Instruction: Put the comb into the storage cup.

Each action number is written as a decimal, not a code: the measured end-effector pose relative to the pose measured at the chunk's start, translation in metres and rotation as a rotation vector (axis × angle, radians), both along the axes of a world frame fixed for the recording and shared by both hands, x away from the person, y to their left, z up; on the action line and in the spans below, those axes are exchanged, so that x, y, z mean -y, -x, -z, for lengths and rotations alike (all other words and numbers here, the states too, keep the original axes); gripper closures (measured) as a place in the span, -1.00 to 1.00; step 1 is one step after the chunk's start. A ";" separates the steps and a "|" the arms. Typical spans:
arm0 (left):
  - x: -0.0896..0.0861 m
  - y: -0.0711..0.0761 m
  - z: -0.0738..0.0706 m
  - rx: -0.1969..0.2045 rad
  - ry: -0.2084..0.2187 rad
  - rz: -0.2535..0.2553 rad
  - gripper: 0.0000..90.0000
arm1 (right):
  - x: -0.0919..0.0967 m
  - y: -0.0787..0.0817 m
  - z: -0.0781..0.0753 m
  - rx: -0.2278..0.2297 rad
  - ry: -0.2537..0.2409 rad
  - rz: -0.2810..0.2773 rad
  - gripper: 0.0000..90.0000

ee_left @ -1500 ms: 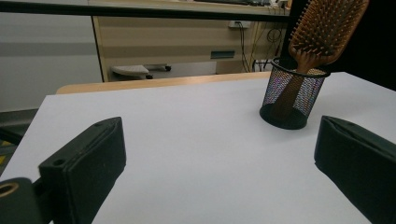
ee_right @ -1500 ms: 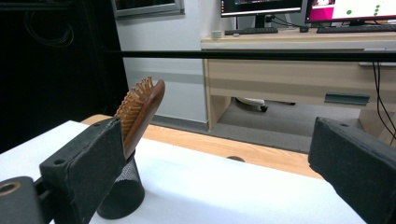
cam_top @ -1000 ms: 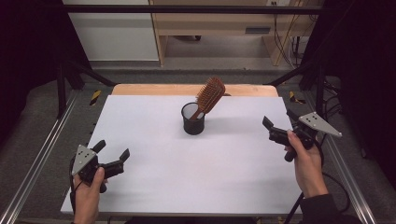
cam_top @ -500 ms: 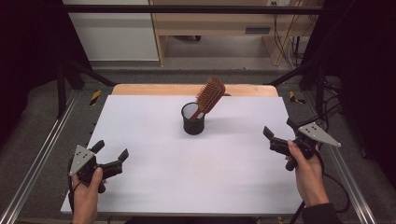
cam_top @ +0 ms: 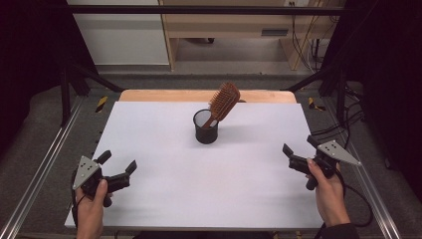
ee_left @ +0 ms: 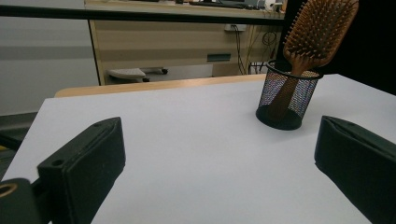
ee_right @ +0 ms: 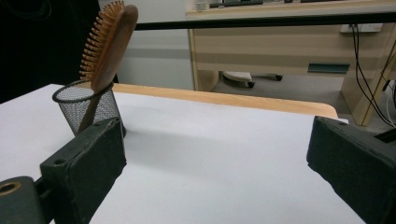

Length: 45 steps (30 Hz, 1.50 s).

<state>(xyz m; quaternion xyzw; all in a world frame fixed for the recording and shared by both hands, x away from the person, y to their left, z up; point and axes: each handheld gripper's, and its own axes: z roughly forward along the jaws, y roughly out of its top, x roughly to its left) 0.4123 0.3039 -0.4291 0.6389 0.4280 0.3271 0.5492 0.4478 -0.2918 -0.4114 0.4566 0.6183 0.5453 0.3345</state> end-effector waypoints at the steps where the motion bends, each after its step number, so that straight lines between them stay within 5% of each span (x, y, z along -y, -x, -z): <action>1: 0.000 0.001 0.000 0.014 -0.011 0.011 -0.95 | 0.001 0.001 0.002 0.001 0.002 0.001 -0.90; 4: 0.003 0.002 0.000 0.044 -0.035 0.050 -0.95 | 0.003 0.004 0.007 0.001 -0.007 0.003 -0.89; 13: 0.008 0.004 0.002 0.044 -0.041 0.078 -0.95 | -0.004 0.010 0.019 0.004 0.004 -0.022 -0.89; 23: 0.006 0.012 0.004 0.042 -0.040 0.065 -0.95 | -0.013 0.014 0.037 -0.003 0.007 -0.068 -0.89; 45: 0.001 0.018 0.007 0.059 -0.008 0.078 -0.95 | -0.049 0.016 0.048 0.008 0.032 -0.211 -0.89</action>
